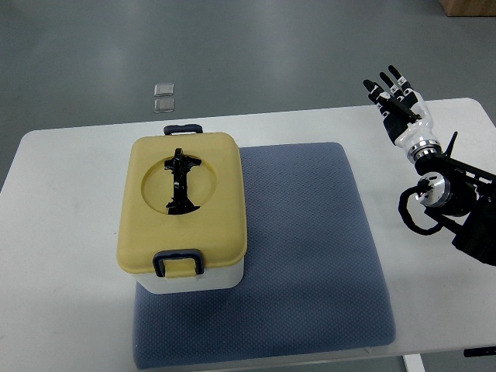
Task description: Open white storage box with right hand
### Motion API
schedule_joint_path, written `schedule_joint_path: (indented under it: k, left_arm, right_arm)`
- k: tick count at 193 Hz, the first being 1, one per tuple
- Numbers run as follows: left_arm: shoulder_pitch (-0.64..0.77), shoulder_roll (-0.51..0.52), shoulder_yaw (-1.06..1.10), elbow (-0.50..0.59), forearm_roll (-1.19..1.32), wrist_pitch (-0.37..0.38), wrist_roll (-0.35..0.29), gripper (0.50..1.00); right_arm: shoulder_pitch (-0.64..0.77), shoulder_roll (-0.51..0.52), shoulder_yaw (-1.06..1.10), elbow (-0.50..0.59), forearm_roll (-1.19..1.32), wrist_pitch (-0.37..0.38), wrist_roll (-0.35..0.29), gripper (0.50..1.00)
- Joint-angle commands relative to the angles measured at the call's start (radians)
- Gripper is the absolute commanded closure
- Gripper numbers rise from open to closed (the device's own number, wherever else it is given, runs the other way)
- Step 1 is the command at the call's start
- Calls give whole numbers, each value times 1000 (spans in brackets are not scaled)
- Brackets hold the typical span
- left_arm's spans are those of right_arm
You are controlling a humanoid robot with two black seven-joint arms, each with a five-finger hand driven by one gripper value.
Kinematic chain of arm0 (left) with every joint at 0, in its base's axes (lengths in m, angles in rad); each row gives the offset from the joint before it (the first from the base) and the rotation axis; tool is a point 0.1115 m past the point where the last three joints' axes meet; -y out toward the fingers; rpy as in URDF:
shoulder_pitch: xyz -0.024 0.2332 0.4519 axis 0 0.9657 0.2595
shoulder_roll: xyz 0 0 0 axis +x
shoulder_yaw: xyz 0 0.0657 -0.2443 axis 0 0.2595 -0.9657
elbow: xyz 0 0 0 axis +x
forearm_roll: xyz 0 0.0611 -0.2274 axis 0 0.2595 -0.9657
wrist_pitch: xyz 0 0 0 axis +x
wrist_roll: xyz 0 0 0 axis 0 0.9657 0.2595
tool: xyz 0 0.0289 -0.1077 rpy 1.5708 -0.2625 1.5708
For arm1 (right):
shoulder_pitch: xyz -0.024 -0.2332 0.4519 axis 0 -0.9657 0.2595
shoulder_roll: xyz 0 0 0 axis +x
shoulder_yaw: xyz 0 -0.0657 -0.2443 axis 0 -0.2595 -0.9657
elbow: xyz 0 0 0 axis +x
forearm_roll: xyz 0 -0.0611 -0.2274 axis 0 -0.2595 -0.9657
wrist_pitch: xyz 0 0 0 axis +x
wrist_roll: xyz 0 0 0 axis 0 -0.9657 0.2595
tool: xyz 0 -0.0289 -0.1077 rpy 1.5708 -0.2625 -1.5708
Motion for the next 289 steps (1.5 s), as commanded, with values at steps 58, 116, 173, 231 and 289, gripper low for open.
schedule_joint_path:
  k: [58, 116, 173, 231, 289]
  left_arm:
    - [0, 0, 0, -1, 1, 1, -1, 500]
    - [0, 0, -3, -2, 1, 1, 0, 500]
    - [0, 0, -1, -2, 1, 1, -1, 500]
    - [0, 0, -1, -2, 1, 1, -1, 500]
    - [0, 0, -1, -2, 1, 1, -1, 500]
  right_arm:
    - [-3, -4, -2, 0, 0, 3, 5, 570]
    - [0, -11, -6, -29, -1, 6, 3, 570]
    - [48, -28, -21, -29, -107, 5, 0, 570]
    - [78, -54, -26, -18, -347, 18, -2, 570]
    - [264, -122, -176, 29, -661, 54, 3, 570]
